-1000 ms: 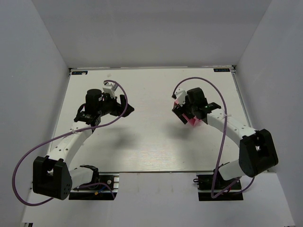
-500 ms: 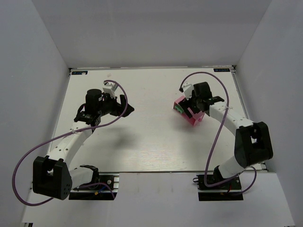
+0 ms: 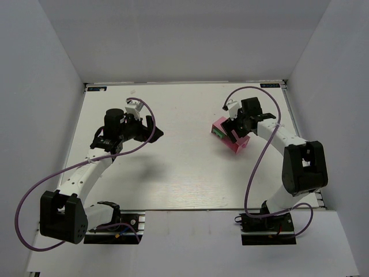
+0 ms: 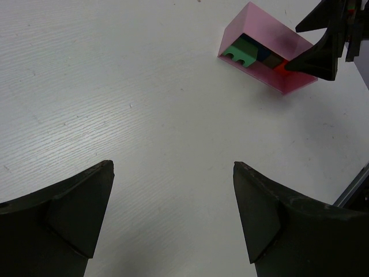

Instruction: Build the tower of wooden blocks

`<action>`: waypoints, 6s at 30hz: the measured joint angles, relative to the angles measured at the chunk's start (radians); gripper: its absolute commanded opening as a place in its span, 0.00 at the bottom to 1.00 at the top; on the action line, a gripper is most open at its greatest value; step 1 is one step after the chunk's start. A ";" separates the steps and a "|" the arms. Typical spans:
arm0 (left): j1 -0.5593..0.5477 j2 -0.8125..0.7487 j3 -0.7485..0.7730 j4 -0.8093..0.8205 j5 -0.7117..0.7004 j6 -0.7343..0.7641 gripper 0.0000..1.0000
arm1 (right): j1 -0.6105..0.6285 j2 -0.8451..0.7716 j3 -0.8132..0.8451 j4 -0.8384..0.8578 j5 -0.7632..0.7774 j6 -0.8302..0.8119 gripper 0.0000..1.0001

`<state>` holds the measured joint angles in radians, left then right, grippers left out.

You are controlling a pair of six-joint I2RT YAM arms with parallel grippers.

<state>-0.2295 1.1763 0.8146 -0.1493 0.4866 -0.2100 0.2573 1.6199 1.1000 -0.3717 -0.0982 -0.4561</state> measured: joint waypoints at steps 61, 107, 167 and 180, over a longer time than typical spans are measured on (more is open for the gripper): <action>0.000 0.013 0.000 0.000 0.005 0.000 0.94 | 0.049 -0.025 0.025 -0.037 -0.034 -0.023 0.00; 0.000 0.014 0.000 0.000 0.011 0.000 0.94 | 0.366 0.007 -0.178 0.516 0.658 -0.229 0.00; -0.003 0.011 0.000 0.008 0.045 -0.001 0.94 | -0.460 0.081 0.131 0.013 -0.293 0.293 0.00; -0.003 0.011 0.000 0.008 0.048 -0.001 0.94 | -0.543 0.272 0.216 -0.045 -0.594 0.322 0.00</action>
<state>-0.2329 1.1877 0.8146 -0.1410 0.5343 -0.2111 -0.2855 1.8923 1.3155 -0.4171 -0.6922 -0.1341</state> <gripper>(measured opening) 0.939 0.779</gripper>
